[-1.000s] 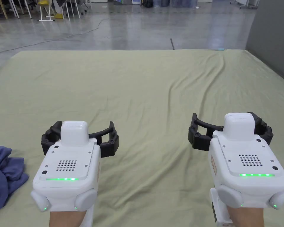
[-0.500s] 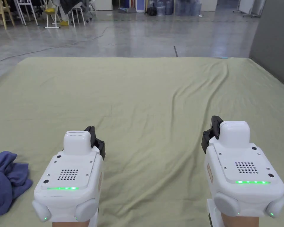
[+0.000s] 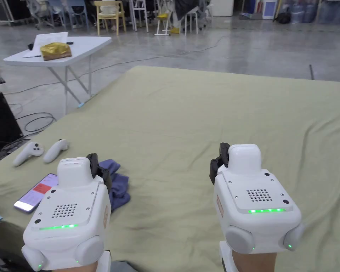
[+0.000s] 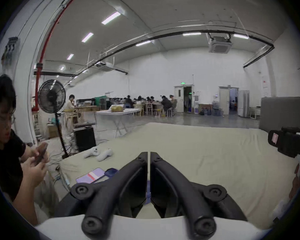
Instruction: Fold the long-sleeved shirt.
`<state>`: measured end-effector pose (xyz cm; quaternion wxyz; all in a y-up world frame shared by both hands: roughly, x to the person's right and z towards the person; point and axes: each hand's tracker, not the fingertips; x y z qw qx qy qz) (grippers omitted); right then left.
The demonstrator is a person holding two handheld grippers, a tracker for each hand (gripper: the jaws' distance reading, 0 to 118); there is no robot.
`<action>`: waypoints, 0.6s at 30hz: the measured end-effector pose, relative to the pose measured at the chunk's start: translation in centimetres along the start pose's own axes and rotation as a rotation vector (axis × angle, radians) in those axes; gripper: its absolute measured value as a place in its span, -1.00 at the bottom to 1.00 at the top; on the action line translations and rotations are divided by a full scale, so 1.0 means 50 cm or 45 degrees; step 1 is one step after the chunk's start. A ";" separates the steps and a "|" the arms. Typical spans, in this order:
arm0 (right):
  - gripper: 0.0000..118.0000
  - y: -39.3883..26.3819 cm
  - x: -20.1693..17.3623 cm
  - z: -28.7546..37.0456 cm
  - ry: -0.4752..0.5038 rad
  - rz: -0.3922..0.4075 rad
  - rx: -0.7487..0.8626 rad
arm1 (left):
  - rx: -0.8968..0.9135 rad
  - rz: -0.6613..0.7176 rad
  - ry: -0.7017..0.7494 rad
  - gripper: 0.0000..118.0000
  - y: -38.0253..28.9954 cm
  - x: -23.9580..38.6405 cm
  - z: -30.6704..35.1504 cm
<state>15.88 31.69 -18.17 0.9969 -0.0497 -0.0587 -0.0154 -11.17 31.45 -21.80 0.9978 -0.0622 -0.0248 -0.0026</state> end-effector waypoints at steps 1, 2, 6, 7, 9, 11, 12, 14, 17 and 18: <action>-0.95 -0.001 -0.008 -0.003 0.006 -0.002 -0.004 | -0.031 0.020 0.009 -0.98 -0.002 -0.005 -0.003; -0.95 -0.001 -0.013 -0.005 0.017 -0.005 -0.011 | -0.047 0.030 0.017 -0.98 -0.005 -0.010 -0.011; -0.95 -0.003 -0.028 -0.011 0.052 0.008 -0.032 | -0.147 0.007 0.058 -0.98 -0.011 -0.027 -0.054; -0.95 -0.005 -0.030 -0.012 0.058 0.018 -0.037 | -0.221 0.008 0.063 -0.87 -0.011 -0.036 -0.076; -0.95 -0.008 -0.032 -0.015 0.082 0.031 -0.051 | -0.367 0.047 0.055 -0.06 -0.013 -0.058 -0.123; -0.95 -0.013 -0.034 -0.020 0.097 0.040 -0.069 | -0.561 0.126 0.068 1.00 -0.027 -0.087 -0.192; -0.95 -0.017 -0.035 -0.023 0.101 0.046 -0.080 | -0.670 0.162 0.077 1.00 -0.042 -0.101 -0.230; -0.95 -0.027 -0.035 -0.031 0.104 0.055 -0.096 | -0.788 0.197 0.062 1.00 -0.057 -0.126 -0.288; -0.95 -0.044 -0.033 -0.053 0.123 0.062 -0.131 | -1.084 0.086 0.087 1.00 -0.143 -0.135 -0.411; -0.95 -0.049 -0.033 -0.063 0.125 0.074 -0.140 | -1.139 0.059 0.097 0.97 -0.169 -0.138 -0.442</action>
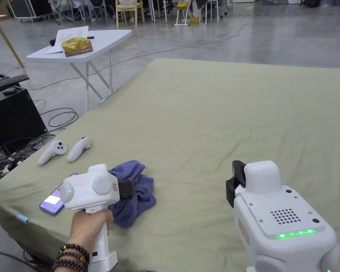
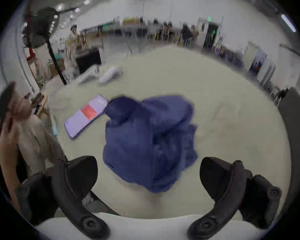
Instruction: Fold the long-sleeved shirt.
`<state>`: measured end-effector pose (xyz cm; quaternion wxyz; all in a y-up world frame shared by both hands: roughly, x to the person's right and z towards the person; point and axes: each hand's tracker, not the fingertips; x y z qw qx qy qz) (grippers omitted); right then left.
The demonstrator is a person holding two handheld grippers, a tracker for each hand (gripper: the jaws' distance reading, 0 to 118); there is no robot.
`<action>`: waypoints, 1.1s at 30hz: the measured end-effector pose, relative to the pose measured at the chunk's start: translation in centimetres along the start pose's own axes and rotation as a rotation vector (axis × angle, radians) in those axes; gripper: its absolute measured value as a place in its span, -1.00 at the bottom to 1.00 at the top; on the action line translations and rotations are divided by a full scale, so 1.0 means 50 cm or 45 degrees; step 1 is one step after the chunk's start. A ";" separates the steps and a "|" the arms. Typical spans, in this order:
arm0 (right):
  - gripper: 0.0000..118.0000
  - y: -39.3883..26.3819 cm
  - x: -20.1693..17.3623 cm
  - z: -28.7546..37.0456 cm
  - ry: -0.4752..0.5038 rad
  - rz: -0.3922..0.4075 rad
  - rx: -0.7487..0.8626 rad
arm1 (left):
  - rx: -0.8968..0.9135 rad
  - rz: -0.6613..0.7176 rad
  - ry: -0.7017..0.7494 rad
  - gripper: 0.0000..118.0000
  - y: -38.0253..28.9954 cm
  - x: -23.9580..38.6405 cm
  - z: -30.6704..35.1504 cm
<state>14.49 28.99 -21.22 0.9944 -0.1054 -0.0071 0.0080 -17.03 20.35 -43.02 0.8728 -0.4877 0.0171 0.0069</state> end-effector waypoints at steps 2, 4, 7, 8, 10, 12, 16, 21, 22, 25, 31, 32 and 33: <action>-0.95 -0.006 0.003 -0.016 -0.002 0.020 -0.018 | -0.008 -0.002 0.032 0.85 0.015 0.001 -0.056; -0.95 -0.009 0.009 -0.034 -0.006 0.019 -0.033 | -0.050 0.023 0.032 0.82 0.024 0.001 -0.093; -0.95 -0.014 0.016 -0.046 -0.015 0.012 -0.054 | -0.031 0.050 -0.002 0.20 0.025 0.002 -0.093; -0.95 -0.016 0.019 -0.047 -0.017 0.013 -0.058 | 0.034 0.034 0.048 -0.11 0.026 0.006 -0.078; -0.95 -0.018 0.024 -0.043 -0.020 0.009 -0.061 | 0.087 0.017 0.055 -0.58 0.024 0.008 -0.057; -0.95 -0.018 0.035 -0.038 -0.028 -0.002 -0.069 | 0.095 0.017 0.009 -0.60 0.022 0.009 -0.031; -0.95 -0.017 0.071 -0.005 -0.064 -0.013 -0.057 | 0.250 -0.152 -0.080 -0.62 0.025 0.105 0.049; -0.95 -0.009 0.157 0.064 -0.204 -0.034 -0.023 | 0.361 -0.372 -0.337 -0.62 0.036 0.363 0.147; -0.95 -0.009 0.181 0.083 -0.246 -0.039 -0.014 | 0.368 -0.420 -0.406 -0.62 0.033 0.430 0.161; -0.95 -0.010 0.254 0.141 -0.384 -0.036 -0.009 | 0.338 -0.561 -0.574 -0.62 0.005 0.641 0.187; -0.95 -0.039 0.417 0.252 -0.639 -0.109 -0.026 | 0.222 -0.871 -0.788 -0.62 -0.130 1.041 0.208; -0.95 -0.046 0.441 0.268 -0.682 -0.110 -0.037 | 0.218 -0.916 -0.799 -0.62 -0.158 1.096 0.209; -0.95 -0.052 0.461 0.281 -0.725 -0.101 -0.047 | 0.205 -0.935 -0.807 -0.62 -0.182 1.142 0.211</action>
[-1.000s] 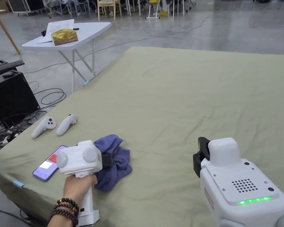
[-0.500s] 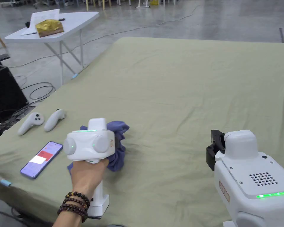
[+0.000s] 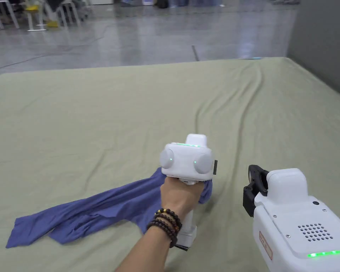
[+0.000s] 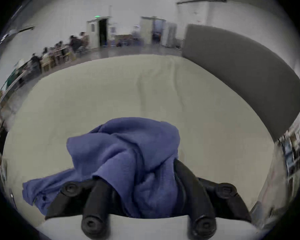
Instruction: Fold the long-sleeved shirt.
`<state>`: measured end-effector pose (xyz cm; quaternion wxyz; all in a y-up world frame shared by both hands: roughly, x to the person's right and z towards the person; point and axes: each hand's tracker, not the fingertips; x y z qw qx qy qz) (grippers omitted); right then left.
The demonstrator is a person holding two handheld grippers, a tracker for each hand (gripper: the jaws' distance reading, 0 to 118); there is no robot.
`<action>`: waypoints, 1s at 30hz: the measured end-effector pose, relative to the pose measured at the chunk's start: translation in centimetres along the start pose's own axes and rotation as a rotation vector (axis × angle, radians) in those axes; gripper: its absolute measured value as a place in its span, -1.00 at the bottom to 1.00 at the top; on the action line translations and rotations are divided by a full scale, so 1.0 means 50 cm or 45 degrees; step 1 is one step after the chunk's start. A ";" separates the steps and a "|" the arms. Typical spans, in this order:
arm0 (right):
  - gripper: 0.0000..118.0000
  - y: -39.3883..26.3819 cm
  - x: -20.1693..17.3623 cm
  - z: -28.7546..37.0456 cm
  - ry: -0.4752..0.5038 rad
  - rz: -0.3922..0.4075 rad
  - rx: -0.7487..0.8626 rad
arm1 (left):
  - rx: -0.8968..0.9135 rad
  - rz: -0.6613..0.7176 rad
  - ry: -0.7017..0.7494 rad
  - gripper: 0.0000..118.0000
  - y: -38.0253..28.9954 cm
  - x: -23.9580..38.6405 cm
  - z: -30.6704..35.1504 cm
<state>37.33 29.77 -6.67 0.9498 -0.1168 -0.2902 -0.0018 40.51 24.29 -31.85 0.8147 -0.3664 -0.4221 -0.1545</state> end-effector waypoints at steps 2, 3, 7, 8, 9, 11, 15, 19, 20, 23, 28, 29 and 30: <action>-0.95 -0.009 0.048 -0.001 -0.078 0.005 -0.032 | -0.009 -0.043 -0.072 -0.62 0.010 0.085 -0.044; -0.95 -0.013 0.066 -0.001 -0.098 -0.012 -0.041 | -0.024 -0.056 -0.103 -0.62 0.013 0.118 -0.060; -0.95 -0.025 0.116 0.005 -0.165 -0.057 -0.065 | -0.056 -0.120 -0.133 -0.62 -0.007 0.202 -0.098; -0.95 -0.028 0.120 0.009 -0.176 -0.058 -0.063 | -0.057 -0.122 -0.109 -0.62 -0.016 0.205 -0.103; -0.95 -0.030 0.124 0.010 -0.177 -0.059 -0.063 | -0.041 -0.105 -0.075 -0.61 -0.024 0.197 -0.103; -0.95 -0.030 0.125 0.010 -0.172 -0.054 -0.069 | -0.046 -0.066 -0.099 0.20 -0.036 0.159 -0.088; -0.95 -0.022 0.106 0.004 -0.162 -0.075 -0.066 | 0.120 0.058 -0.111 1.00 -0.054 0.058 0.011; -0.95 -0.009 0.074 0.006 -0.104 -0.084 -0.048 | 0.300 0.227 0.010 1.00 -0.130 -0.073 0.176; -0.95 -0.006 0.066 0.006 -0.089 -0.073 -0.050 | 0.360 0.238 0.043 0.91 -0.164 -0.103 0.221; -0.95 -0.007 0.044 0.015 -0.052 -0.046 -0.047 | 0.489 0.255 0.228 -0.52 -0.271 -0.165 0.341; -0.95 -0.014 0.020 0.035 -0.036 -0.026 -0.066 | 0.519 0.334 0.364 -1.00 -0.411 -0.228 0.458; -0.95 -0.017 0.016 0.039 -0.043 -0.027 -0.062 | 0.539 0.372 0.399 -1.00 -0.437 -0.237 0.480; -0.95 -0.018 0.013 0.041 -0.044 -0.029 -0.063 | 0.531 0.406 0.418 -1.00 -0.445 -0.243 0.488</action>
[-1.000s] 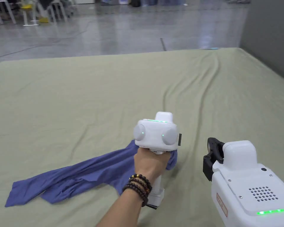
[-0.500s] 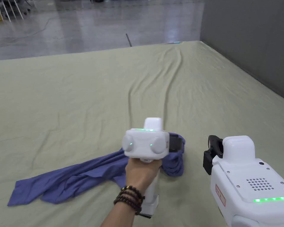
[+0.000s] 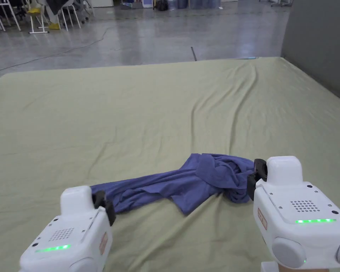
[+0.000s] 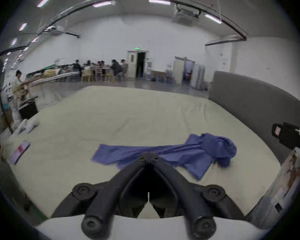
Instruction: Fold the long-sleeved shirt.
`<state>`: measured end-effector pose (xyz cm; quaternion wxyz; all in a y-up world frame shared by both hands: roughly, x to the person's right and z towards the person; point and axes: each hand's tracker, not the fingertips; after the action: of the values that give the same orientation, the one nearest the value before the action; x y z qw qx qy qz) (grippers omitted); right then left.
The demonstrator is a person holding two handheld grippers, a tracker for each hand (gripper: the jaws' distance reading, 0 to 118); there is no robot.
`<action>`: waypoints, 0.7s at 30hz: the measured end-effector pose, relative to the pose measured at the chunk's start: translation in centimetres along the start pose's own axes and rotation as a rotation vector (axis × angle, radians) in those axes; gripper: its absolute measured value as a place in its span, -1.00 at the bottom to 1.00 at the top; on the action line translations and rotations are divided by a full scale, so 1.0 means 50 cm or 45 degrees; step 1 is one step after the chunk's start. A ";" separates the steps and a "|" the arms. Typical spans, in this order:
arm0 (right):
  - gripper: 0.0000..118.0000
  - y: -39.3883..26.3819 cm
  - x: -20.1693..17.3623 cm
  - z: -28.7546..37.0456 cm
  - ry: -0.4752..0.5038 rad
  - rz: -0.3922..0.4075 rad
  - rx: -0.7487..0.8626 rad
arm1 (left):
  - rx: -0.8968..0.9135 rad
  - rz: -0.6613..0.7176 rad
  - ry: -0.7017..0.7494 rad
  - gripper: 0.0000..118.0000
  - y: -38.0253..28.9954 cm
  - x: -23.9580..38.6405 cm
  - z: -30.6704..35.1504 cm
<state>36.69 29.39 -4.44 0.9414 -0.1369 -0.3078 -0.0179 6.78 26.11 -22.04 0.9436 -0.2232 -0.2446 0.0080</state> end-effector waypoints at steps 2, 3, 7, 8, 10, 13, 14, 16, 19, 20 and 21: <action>-0.95 -0.003 -0.004 -0.002 0.020 0.001 -0.012 | -0.045 0.030 0.014 -1.00 -0.007 -0.026 0.005; -0.95 -0.004 -0.008 -0.004 0.022 0.007 -0.019 | -0.059 0.011 -0.005 -1.00 -0.007 -0.032 -0.002; -0.95 0.003 -0.017 -0.007 0.037 0.018 -0.025 | -0.112 0.041 -0.004 -1.00 0.003 -0.034 -0.027; -0.95 0.005 -0.019 -0.007 0.040 0.019 -0.024 | -0.149 0.035 -0.019 -1.00 0.008 -0.023 -0.044; -0.95 0.005 -0.020 -0.010 0.042 0.021 -0.026 | -0.230 -0.032 0.021 -0.73 0.013 -0.014 -0.088; -0.95 0.000 -0.021 -0.020 0.054 0.029 -0.044 | -0.499 -0.018 -0.013 0.74 0.022 -0.009 -0.192; -0.95 -0.005 -0.021 -0.024 0.053 0.034 -0.052 | -0.561 -0.008 -0.048 0.74 0.020 -0.010 -0.231; -0.95 -0.012 -0.018 -0.034 0.049 0.032 -0.069 | -0.601 -0.043 -0.014 0.74 0.010 -0.004 -0.311; -0.95 -0.026 -0.012 -0.050 0.047 0.020 -0.105 | -0.685 -0.167 0.047 0.74 -0.009 0.008 -0.417; -0.95 -0.030 -0.009 -0.054 0.042 0.022 -0.117 | -0.728 -0.183 0.056 0.73 -0.019 0.014 -0.449; -0.95 -0.034 -0.006 -0.057 0.038 0.023 -0.126 | -0.772 -0.211 0.055 0.72 -0.027 0.017 -0.475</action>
<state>37.89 26.99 -6.41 0.9381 -0.1857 -0.2913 -0.0266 18.45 15.11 -39.63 0.8364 -0.4739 -0.2330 -0.1468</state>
